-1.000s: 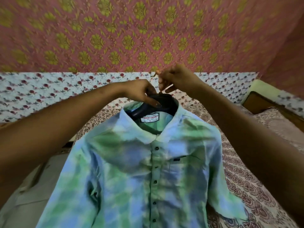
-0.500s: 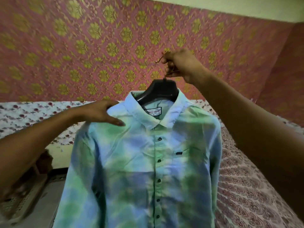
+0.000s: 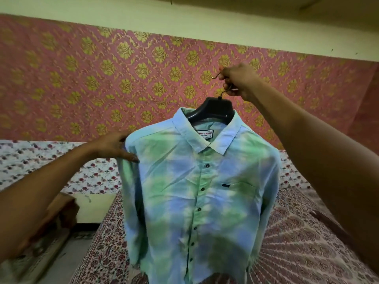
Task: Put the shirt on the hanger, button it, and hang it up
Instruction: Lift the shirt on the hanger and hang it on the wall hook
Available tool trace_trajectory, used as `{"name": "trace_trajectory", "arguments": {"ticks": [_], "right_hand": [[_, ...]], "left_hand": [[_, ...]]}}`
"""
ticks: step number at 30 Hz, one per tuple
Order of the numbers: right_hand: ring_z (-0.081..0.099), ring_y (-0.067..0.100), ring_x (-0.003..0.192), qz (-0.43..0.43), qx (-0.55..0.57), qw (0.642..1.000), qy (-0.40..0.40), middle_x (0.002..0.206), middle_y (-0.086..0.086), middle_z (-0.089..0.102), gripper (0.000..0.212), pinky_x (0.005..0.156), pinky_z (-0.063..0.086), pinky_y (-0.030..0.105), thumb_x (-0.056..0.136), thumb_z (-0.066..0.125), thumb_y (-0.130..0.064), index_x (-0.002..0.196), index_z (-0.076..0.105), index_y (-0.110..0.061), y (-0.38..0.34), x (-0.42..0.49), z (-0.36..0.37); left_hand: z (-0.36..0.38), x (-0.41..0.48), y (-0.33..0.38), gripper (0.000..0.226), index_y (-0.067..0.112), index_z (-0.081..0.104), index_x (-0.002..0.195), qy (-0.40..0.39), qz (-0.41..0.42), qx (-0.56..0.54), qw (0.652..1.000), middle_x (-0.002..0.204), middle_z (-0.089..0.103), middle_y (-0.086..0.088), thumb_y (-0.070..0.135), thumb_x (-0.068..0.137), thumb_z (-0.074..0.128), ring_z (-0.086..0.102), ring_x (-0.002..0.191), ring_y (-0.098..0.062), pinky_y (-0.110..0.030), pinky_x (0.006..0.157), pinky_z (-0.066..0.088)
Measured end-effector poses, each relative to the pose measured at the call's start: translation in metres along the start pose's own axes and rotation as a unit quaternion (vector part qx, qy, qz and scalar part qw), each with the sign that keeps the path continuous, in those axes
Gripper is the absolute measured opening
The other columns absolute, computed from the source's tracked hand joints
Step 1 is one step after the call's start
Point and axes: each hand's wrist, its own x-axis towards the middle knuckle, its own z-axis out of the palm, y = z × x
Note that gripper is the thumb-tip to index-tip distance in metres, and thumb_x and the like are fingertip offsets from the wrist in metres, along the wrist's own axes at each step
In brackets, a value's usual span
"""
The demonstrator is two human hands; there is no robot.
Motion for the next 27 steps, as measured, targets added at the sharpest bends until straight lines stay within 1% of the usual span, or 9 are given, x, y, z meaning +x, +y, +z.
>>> {"name": "trace_trajectory", "arguments": {"ticks": [3, 5, 8, 11, 14, 19, 22, 25, 27], "right_hand": [[0.038, 0.01, 0.043, 0.001, -0.016, 1.0, -0.001, 0.053, 0.002, 0.041, 0.032, 0.041, 0.026, 0.021, 0.096, 0.041, -0.013, 0.067, 0.054, -0.011, 0.005, 0.003, -0.001], [0.035, 0.011, 0.042, 0.006, -0.018, 1.0, 0.01, 0.052, 0.003, 0.042, 0.033, 0.037, 0.025, 0.02, 0.096, 0.042, -0.013, 0.065, 0.054, -0.011, 0.007, 0.006, -0.004], [0.035, 0.01, 0.038, 0.017, 0.003, 0.999, 0.038, 0.043, 0.0, 0.044, 0.034, 0.033, 0.026, 0.018, 0.095, 0.048, -0.018, 0.062, 0.055, -0.012, 0.006, 0.011, -0.008], [0.034, 0.007, 0.033, 0.017, 0.015, 0.998, 0.058, 0.048, 0.0, 0.042, 0.033, 0.033, 0.027, 0.017, 0.094, 0.048, -0.017, 0.063, 0.055, -0.012, 0.004, 0.014, -0.016], [0.033, 0.008, 0.033, 0.006, 0.03, 0.998, 0.063, 0.05, 0.001, 0.04, 0.033, 0.033, 0.025, 0.018, 0.094, 0.045, -0.013, 0.061, 0.052, -0.011, 0.004, 0.015, -0.016], [0.036, 0.01, 0.041, -0.007, 0.037, 0.997, 0.07, 0.057, 0.003, 0.042, 0.034, 0.035, 0.028, 0.019, 0.094, 0.047, -0.013, 0.06, 0.052, -0.012, 0.005, 0.012, -0.009], [0.037, 0.008, 0.033, 0.0, 0.049, 0.997, 0.06, 0.045, 0.0, 0.044, 0.035, 0.036, 0.032, 0.018, 0.095, 0.047, -0.016, 0.061, 0.055, -0.01, 0.002, 0.005, -0.002], [0.037, 0.005, 0.029, -0.003, 0.043, 0.999, 0.025, 0.036, -0.004, 0.043, 0.036, 0.036, 0.035, 0.018, 0.096, 0.047, -0.015, 0.061, 0.055, -0.01, -0.006, -0.006, 0.014], [0.037, 0.005, 0.028, -0.013, 0.033, 0.999, -0.008, 0.034, -0.006, 0.044, 0.035, 0.036, 0.034, 0.018, 0.096, 0.047, -0.016, 0.063, 0.054, -0.009, -0.012, -0.014, 0.029]], "left_hand": [[0.003, -0.01, -0.015, 0.028, 0.019, 0.067, 0.087, 0.05, 0.0, 0.004, 0.999, 0.083, 0.068, 0.017, 0.025, 0.064, 0.083, 0.064, 0.087, -0.016, -0.03, 0.072, 0.055], [0.007, -0.015, -0.016, 0.01, 0.012, 0.065, 0.072, 0.097, -0.003, -0.027, 0.995, 0.062, 0.066, 0.013, 0.014, 0.074, 0.074, 0.063, 0.067, -0.006, -0.027, 0.068, 0.054], [0.007, -0.025, -0.02, 0.014, 0.01, 0.06, 0.072, 0.117, -0.007, -0.167, 0.979, 0.056, 0.066, 0.014, 0.011, 0.086, 0.06, 0.06, 0.057, 0.003, -0.021, 0.067, 0.049], [0.011, -0.026, -0.022, 0.022, 0.009, 0.054, 0.071, 0.222, 0.016, -0.235, 0.946, 0.058, 0.06, 0.004, 0.014, 0.092, 0.053, 0.054, 0.055, -0.008, -0.021, 0.053, 0.044], [0.013, -0.026, -0.024, 0.023, 0.014, 0.052, 0.069, 0.267, 0.032, -0.23, 0.935, 0.067, 0.046, -0.009, 0.018, 0.092, 0.054, 0.043, 0.061, -0.012, -0.026, 0.056, 0.035], [0.0, -0.033, -0.031, 0.033, 0.028, 0.066, 0.059, 0.267, 0.019, -0.187, 0.945, 0.063, 0.052, 0.0, 0.02, 0.089, 0.057, 0.042, 0.059, -0.004, -0.027, 0.058, 0.031], [-0.002, -0.034, -0.007, 0.018, 0.025, 0.065, 0.094, 0.307, 0.012, -0.106, 0.946, 0.084, 0.064, 0.013, 0.039, 0.086, 0.057, 0.057, 0.079, -0.006, -0.028, 0.071, 0.046], [0.002, -0.017, 0.051, 0.064, 0.016, 0.053, 0.125, 0.253, 0.09, -0.032, 0.963, 0.118, 0.061, 0.0, 0.051, 0.073, 0.066, 0.056, 0.106, -0.017, -0.035, 0.094, 0.046], [0.011, 0.003, 0.09, 0.072, 0.014, 0.048, 0.132, 0.191, 0.12, -0.006, 0.974, 0.126, 0.059, -0.004, 0.047, 0.072, 0.069, 0.055, 0.113, -0.019, -0.035, 0.098, 0.044]]}}
